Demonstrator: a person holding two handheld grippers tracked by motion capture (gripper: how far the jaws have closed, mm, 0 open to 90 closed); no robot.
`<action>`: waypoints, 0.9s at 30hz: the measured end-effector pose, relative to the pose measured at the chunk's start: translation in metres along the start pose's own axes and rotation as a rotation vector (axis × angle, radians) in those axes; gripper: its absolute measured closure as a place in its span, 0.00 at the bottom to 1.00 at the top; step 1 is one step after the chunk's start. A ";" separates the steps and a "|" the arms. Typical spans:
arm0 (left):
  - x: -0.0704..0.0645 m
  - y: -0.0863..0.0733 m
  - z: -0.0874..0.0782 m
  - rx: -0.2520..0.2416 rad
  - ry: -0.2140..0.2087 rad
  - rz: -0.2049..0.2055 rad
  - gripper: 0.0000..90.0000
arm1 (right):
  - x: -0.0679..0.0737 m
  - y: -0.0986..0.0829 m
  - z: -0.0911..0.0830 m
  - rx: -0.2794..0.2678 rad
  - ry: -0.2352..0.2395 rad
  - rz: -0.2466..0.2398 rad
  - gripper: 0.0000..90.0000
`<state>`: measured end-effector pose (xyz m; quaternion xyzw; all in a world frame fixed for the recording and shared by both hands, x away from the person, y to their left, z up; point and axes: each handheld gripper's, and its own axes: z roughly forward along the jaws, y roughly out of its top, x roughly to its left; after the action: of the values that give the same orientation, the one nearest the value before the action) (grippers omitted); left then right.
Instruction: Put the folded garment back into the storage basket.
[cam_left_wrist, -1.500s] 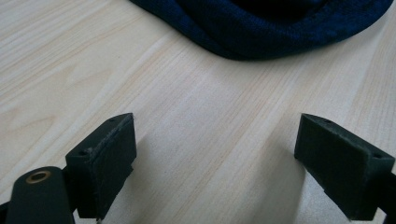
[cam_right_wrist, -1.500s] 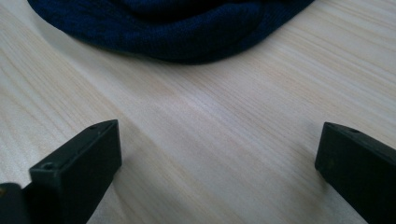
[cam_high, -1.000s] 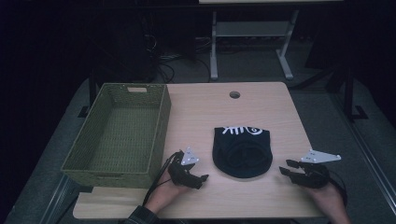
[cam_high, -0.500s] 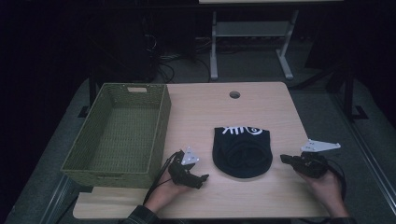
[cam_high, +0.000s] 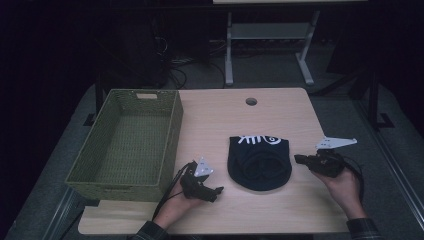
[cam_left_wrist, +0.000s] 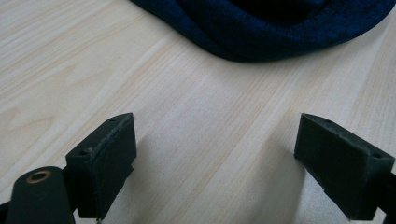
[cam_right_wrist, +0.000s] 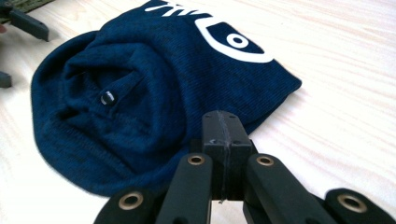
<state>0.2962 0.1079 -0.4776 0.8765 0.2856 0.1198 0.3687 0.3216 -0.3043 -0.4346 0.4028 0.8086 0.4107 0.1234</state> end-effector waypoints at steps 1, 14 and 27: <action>0.000 0.000 0.000 0.001 0.001 0.000 0.13 | -0.001 0.002 0.001 0.002 -0.002 0.000 1.00; 0.000 -0.001 -0.002 0.001 -0.007 0.007 0.13 | -0.014 0.025 0.019 0.023 -0.014 -0.002 1.00; -0.001 -0.003 -0.004 0.000 -0.018 0.017 0.13 | -0.028 0.049 0.041 0.001 -0.037 -0.025 1.00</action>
<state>0.2927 0.1110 -0.4770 0.8799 0.2749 0.1150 0.3701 0.3882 -0.2852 -0.4263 0.4002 0.8114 0.4011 0.1433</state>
